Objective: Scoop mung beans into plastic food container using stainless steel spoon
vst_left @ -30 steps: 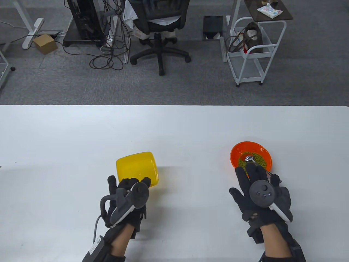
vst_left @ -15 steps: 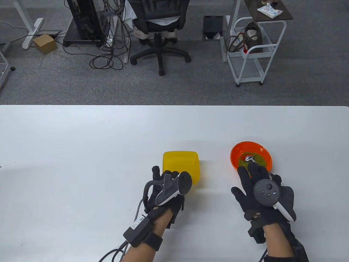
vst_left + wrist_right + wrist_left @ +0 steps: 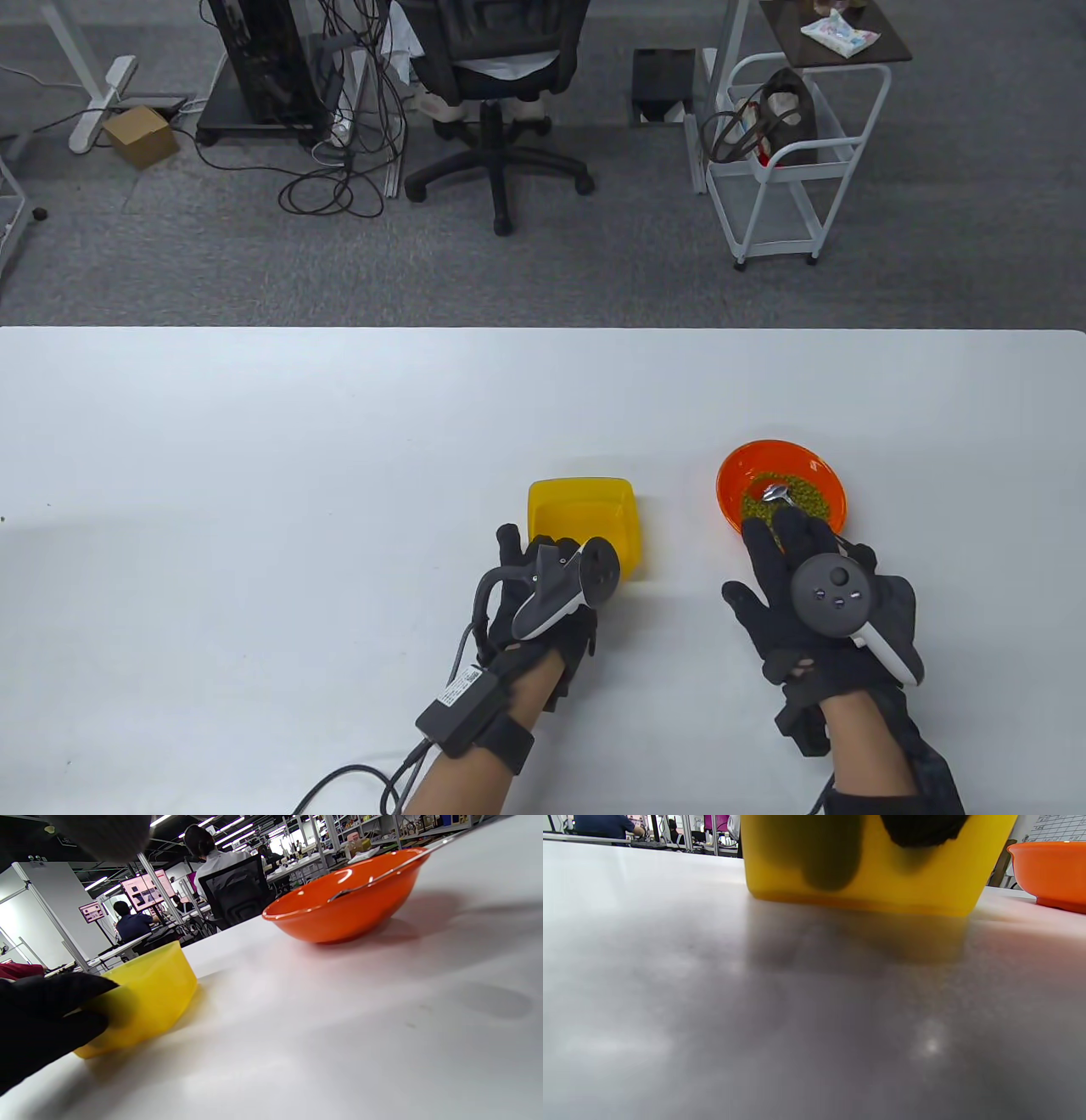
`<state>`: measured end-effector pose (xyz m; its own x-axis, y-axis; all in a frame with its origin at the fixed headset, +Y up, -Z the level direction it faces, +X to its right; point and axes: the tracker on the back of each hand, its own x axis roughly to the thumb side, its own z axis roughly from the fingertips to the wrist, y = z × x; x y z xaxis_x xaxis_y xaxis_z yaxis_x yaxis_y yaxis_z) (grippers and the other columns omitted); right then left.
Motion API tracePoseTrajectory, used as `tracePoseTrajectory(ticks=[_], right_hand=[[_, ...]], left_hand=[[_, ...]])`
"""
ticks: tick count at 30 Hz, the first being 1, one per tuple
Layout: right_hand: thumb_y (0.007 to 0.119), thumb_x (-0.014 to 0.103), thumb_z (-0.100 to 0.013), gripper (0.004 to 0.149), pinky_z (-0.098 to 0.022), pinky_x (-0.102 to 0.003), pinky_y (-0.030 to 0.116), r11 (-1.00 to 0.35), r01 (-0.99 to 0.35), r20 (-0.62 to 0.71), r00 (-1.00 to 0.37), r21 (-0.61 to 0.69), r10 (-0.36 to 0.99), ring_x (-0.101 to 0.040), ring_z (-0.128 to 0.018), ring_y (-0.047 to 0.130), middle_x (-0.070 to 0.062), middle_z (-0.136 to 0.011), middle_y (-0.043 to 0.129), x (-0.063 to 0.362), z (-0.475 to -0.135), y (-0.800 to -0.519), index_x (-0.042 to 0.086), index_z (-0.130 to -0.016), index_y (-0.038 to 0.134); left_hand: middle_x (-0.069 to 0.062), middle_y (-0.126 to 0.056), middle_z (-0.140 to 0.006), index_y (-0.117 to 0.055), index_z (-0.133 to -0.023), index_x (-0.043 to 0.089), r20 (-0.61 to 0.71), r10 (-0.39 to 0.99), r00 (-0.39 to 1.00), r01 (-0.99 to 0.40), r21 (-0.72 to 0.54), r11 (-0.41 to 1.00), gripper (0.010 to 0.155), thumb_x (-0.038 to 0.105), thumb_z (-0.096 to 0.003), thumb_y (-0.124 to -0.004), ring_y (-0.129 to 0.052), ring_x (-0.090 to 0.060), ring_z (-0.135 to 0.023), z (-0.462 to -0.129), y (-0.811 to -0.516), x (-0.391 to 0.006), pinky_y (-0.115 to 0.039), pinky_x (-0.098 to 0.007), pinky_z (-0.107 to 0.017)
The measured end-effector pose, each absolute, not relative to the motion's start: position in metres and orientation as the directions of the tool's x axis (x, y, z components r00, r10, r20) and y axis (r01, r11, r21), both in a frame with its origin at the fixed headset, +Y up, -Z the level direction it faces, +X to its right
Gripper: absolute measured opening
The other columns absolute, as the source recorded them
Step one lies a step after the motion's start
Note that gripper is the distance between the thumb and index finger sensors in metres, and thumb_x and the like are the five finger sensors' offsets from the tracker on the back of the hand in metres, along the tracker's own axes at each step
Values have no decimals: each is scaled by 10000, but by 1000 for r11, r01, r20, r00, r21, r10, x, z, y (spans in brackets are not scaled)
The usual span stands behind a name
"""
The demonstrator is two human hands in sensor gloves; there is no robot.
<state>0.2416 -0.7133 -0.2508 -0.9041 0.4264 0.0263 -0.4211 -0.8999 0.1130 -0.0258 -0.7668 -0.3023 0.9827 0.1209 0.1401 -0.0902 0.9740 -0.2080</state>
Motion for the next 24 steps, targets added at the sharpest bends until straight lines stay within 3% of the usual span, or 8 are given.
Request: tracePoseTrajectory(ticks=[8, 14, 20, 24], right_hand=[[650, 595, -503, 742, -658, -667, -55, -899, -421, 23, -904, 117, 426, -333, -1081, 44, 11, -1158, 45, 242, -251, -713, 371, -1094, 261], [650, 595, -504, 741, -657, -666, -59, -901, -418, 19, -906, 119, 423, -332, -1080, 39, 14, -1158, 43, 242, -251, -712, 371, -1094, 263], [650, 596, -503, 741, -657, -666, -58, -905, -407, 18, -911, 120, 412, -332, -1079, 40, 12, -1157, 41, 241, -251, -712, 373, -1094, 263], [650, 595, -503, 741, -656, -665, -62, -907, -404, 11, -913, 117, 408, -331, -1079, 36, 13, -1156, 39, 242, -251, -712, 374, -1094, 260]], left_hand=[[14, -673, -1042, -541, -1007, 462, 145, 170, 975, -135, -224, 965, 542, 454, -480, -671, -557, -295, -1053, -303, -765, -28, -205, -679, -763], [-23, -432, -1144, -451, -1046, 425, 131, 285, 950, -258, -188, 948, 624, 489, -474, -689, -354, -333, -1089, -299, -729, -50, -154, -690, -737], [-30, -339, -1172, -410, -1060, 413, 70, 317, 946, -317, -13, 948, 650, 512, -475, -674, -272, -345, -1101, -286, -671, -119, -145, -689, -731], [-29, -283, -1188, -392, -1069, 414, -2, 343, 939, -342, 82, 936, 664, 521, -476, -671, -237, -350, -1109, -271, -651, -173, -144, -689, -732]])
